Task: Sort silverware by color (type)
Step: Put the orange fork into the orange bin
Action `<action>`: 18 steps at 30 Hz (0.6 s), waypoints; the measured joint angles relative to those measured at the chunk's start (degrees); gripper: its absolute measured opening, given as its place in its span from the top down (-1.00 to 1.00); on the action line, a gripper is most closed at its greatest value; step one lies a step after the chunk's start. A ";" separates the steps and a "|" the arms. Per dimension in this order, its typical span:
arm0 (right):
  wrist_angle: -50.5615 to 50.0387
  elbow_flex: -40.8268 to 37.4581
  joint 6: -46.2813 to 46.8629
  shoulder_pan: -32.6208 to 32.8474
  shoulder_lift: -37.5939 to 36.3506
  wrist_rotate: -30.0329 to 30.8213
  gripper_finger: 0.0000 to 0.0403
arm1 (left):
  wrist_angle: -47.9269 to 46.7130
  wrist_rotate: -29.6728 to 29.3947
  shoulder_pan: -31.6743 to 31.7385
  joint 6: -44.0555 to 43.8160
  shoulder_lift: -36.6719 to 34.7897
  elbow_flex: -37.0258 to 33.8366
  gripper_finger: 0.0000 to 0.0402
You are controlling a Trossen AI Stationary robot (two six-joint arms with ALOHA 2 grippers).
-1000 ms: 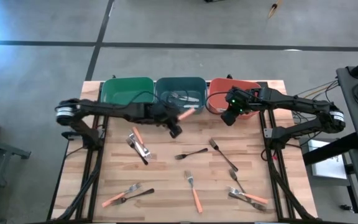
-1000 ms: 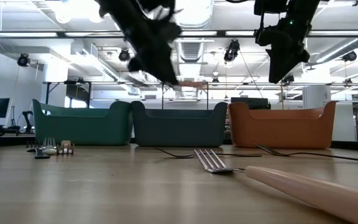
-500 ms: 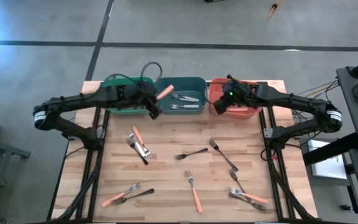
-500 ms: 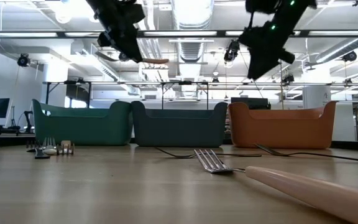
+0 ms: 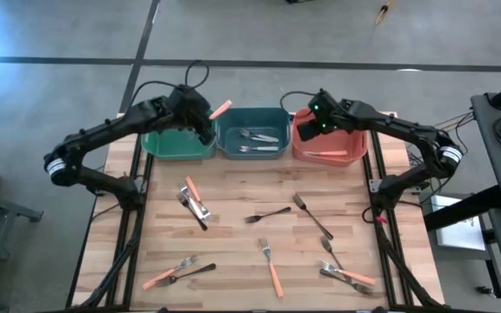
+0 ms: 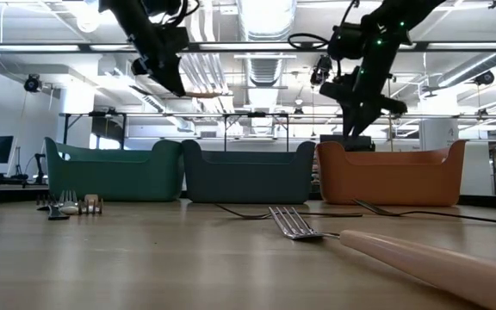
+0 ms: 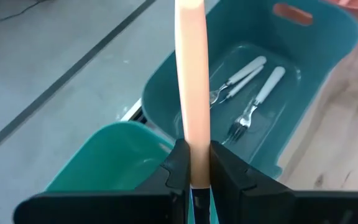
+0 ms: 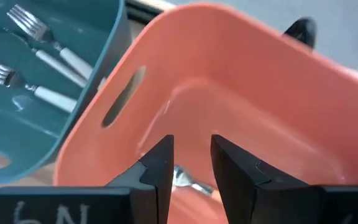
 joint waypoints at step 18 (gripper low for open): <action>10.00 4.73 -1.33 -3.79 -0.25 -2.28 0.51 | 17.84 9.57 1.73 3.84 7.08 0.02 0.89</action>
